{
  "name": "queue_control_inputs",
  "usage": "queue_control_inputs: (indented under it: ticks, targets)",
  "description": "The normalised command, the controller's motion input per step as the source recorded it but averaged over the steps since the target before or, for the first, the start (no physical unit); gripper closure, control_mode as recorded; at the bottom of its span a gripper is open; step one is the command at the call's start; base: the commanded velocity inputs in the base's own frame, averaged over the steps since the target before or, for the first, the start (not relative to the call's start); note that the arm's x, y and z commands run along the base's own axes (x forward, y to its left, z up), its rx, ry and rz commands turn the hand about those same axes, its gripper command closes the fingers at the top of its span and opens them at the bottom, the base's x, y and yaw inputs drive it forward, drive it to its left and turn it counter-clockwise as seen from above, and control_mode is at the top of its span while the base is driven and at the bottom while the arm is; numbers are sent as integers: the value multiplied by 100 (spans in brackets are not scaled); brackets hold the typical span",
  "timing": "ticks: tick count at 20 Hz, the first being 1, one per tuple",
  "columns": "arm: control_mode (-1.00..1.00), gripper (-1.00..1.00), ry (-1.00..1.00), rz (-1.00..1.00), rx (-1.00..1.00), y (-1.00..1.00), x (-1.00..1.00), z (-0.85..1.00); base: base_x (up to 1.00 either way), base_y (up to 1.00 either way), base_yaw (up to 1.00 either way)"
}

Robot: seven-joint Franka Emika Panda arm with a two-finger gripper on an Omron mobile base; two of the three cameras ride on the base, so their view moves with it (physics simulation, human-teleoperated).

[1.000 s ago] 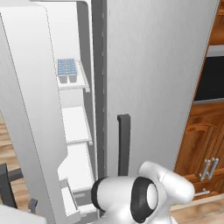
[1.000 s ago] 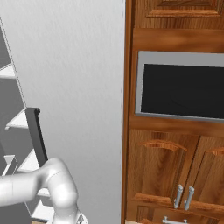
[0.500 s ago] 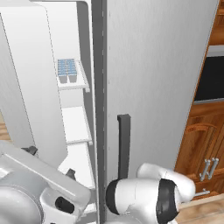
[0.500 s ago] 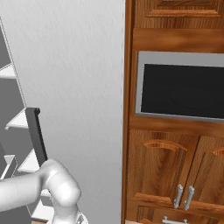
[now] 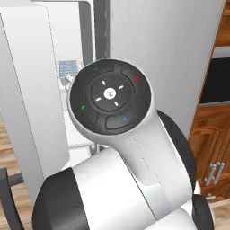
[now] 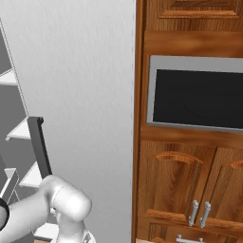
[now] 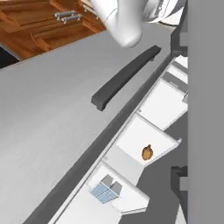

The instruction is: Open the freezer door, pick up the ice cube tray from the freezer, and place it on the dining counter.

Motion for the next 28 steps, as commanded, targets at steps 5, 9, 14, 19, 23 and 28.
queue_control_inputs:
  ticks: [5,9,14,19,23,28]
  targets:
    - [-100,-100,2,33,13,-50,55,-4,0,0,0]
    - [-100,-100,0,45,10,-28,43,-1,0,0,0]
    - [-100,-100,0,48,6,-15,38,-7,0,0,0]
    - [-100,-100,0,41,0,12,23,-18,0,0,0]
    - [-100,-100,-2,24,-2,58,20,-13,0,0,0]
    - [-100,-100,-7,22,-5,75,41,-11,0,0,0]
